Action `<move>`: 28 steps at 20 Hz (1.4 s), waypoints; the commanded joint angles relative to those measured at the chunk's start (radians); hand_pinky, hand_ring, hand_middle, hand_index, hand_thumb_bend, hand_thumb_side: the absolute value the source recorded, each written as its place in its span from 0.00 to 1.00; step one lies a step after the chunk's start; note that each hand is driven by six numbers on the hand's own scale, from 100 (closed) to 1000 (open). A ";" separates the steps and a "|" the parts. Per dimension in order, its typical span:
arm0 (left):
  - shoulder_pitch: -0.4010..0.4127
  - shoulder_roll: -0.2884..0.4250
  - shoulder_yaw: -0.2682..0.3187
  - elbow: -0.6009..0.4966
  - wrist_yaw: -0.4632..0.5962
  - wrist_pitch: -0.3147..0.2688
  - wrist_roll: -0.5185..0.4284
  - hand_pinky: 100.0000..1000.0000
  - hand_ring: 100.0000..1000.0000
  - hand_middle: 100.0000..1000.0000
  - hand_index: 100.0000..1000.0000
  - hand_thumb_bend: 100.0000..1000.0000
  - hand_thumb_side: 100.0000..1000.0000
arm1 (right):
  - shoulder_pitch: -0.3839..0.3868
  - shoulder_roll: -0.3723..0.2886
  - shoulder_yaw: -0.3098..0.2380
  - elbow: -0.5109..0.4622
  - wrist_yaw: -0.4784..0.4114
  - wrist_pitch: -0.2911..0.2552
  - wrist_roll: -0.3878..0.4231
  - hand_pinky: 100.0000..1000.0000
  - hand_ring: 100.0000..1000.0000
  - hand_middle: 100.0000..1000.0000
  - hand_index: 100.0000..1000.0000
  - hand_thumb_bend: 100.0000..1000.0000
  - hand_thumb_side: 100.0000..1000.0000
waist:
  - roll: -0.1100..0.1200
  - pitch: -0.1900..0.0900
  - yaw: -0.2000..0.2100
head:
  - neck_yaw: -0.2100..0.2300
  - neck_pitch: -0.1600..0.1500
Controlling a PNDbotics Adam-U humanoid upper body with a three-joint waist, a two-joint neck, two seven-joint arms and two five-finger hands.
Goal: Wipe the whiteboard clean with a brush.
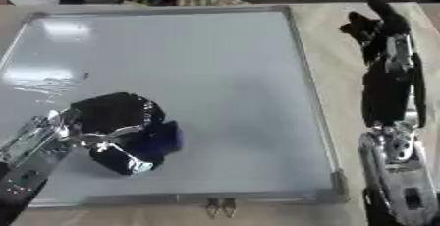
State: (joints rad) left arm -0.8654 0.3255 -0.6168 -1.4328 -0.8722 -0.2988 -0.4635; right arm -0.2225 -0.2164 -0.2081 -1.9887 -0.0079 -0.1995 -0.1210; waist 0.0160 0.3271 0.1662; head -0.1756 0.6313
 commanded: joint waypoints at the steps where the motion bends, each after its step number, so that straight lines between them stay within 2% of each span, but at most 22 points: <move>1: -0.011 0.046 0.043 -0.029 0.006 0.010 0.002 0.32 0.49 0.35 0.12 0.06 0.25 | -0.007 -0.013 -0.001 -0.011 -0.003 -0.002 -0.002 0.88 0.86 0.53 0.90 0.00 1.00 | -0.001 -0.022 0.001 | 0.000 -0.008; 2: -0.012 0.055 0.052 -0.035 0.010 0.013 0.001 0.32 0.49 0.35 0.12 0.10 0.25 | -0.007 -0.014 -0.001 -0.011 -0.003 -0.002 -0.002 0.88 0.86 0.53 0.90 0.00 1.00 | 0.000 -0.022 0.001 | 0.000 -0.009; 5: -0.017 0.088 0.071 -0.047 0.015 0.021 -0.005 0.33 0.49 0.34 0.11 0.12 0.26 | -0.008 -0.016 -0.001 -0.011 -0.002 -0.002 -0.002 0.88 0.86 0.53 0.90 0.00 1.00 | 0.001 -0.021 0.001 | 0.000 -0.010; 13: -0.034 0.176 0.157 -0.015 0.038 0.063 -0.002 0.32 0.49 0.33 0.12 0.12 0.27 | -0.010 -0.018 -0.002 -0.011 0.000 -0.004 -0.004 0.88 0.86 0.53 0.90 0.00 1.00 | 0.002 -0.013 -0.006 | -0.002 -0.021; 14: -0.040 0.188 0.174 -0.001 0.046 0.074 0.002 0.32 0.49 0.32 0.12 0.03 0.25 | -0.011 -0.018 -0.002 -0.011 0.001 -0.004 -0.004 0.88 0.86 0.53 0.90 0.00 1.00 | 0.002 -0.012 -0.008 | -0.001 -0.023; 15: -0.046 0.197 0.187 0.011 0.054 0.082 0.004 0.32 0.49 0.32 0.12 0.00 0.24 | -0.011 -0.018 -0.002 -0.011 0.001 -0.005 -0.004 0.88 0.86 0.53 0.90 0.00 1.00 | 0.001 -0.011 -0.010 | 0.000 -0.025; 16: -0.054 0.208 0.200 0.025 0.060 0.089 0.007 0.32 0.49 0.32 0.12 0.13 0.26 | -0.012 -0.018 -0.002 -0.011 0.002 -0.005 -0.005 0.88 0.86 0.53 0.90 0.00 1.00 | 0.001 -0.009 -0.011 | 0.002 -0.027; 24: -0.113 0.255 0.290 0.177 0.080 0.126 0.015 0.32 0.48 0.31 0.12 0.12 0.29 | -0.015 -0.020 -0.002 -0.011 0.004 -0.009 -0.006 0.88 0.86 0.53 0.90 0.00 1.00 | -0.004 0.006 -0.026 | 0.024 -0.046; 28: -0.145 0.259 0.322 0.258 0.049 0.131 0.019 0.33 0.48 0.31 0.12 0.13 0.31 | -0.016 -0.020 -0.003 -0.011 0.006 -0.011 -0.004 0.88 0.86 0.52 0.90 0.01 1.00 | -0.004 0.016 -0.040 | 0.040 -0.058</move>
State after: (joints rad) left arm -0.9872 0.5467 -0.3185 -1.1867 -0.8125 -0.1736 -0.4464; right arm -0.2289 -0.2169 -0.2083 -1.9887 -0.0068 -0.2063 -0.1270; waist 0.0104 0.3619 0.1256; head -0.1421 0.5866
